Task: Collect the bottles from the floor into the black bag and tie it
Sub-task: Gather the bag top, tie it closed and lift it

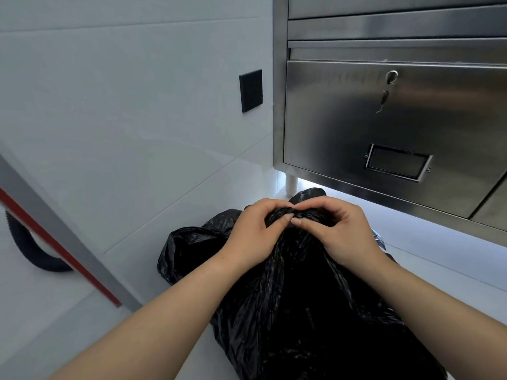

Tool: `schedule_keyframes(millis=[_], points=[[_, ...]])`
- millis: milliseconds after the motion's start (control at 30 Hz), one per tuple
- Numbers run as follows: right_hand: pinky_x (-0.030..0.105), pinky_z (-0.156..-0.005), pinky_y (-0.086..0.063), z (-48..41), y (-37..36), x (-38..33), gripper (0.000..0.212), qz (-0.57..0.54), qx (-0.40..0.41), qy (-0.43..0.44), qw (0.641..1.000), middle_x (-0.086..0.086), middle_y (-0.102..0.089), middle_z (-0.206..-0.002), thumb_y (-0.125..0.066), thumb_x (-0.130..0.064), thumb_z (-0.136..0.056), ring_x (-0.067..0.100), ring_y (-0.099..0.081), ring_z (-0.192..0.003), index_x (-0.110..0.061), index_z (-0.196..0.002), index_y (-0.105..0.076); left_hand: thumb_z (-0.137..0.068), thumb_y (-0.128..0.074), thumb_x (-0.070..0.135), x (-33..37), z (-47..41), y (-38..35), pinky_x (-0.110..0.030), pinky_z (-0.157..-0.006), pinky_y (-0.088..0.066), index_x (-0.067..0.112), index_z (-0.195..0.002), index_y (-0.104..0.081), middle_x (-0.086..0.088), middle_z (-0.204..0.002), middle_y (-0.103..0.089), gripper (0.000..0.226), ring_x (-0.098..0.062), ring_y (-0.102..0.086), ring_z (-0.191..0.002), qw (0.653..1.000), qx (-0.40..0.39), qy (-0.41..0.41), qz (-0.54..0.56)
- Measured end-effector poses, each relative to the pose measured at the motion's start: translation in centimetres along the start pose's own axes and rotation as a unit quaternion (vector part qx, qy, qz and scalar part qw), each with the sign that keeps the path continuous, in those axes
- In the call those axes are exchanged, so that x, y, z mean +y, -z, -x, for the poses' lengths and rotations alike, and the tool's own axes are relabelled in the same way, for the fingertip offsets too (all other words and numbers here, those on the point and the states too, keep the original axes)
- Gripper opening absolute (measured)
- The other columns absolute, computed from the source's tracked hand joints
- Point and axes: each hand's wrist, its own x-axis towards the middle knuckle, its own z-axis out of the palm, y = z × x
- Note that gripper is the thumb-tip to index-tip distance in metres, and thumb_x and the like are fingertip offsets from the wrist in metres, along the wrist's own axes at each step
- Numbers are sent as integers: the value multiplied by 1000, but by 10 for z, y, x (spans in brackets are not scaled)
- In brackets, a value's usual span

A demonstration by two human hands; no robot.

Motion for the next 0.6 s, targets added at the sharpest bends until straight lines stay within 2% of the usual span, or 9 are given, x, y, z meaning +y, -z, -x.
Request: schedule_keyframes(millis=[100,200,367,500,600], points=[[20,-80,-49,-3,2,2,16,51,28,30,998,-3,-68,-85,-79,-20,-69,10,-64,-84,-31,-79,-72,-87,-64,23,1,0,-1,-26,-91,-49,26,-99,-69,8,-100,-69,14,-1,-62,-96,1000,17,-1,2],[16,-78,-46,-2,1,6,16,81,39,32,995,-8,-68,-82,-76,-20,-73,6,-63,-82,-34,-76,-69,-85,-65,23,2,0,2,-27,-92,-50,26,-99,-71,7,-101,-70,15,-3,-64,-97,1000,6,9,20],[10,-72,-41,-2,-1,14,12,95,44,-3,995,-12,-67,-78,-71,-19,-78,2,-59,-77,-30,-75,-66,-94,-48,32,4,-1,16,-28,-93,-48,25,-100,-74,2,-99,-75,27,-12,-68,-99,981,-54,110,153],[9,-69,-40,0,-1,17,10,102,44,-3,994,-9,-66,-77,-69,-20,-80,1,-58,-74,-27,-75,-65,-88,-61,14,0,0,18,-25,-90,-52,19,-105,-71,-3,-100,-75,20,-15,-69,-97,979,-85,106,153],[10,-68,-41,0,-3,19,12,94,36,-20,995,-8,-66,-75,-69,-19,-80,1,-57,-72,-27,-73,-64,-80,-70,10,-1,-1,16,-27,-86,-55,24,-94,-74,-12,-96,-74,21,-20,-70,-90,980,-79,105,147]])
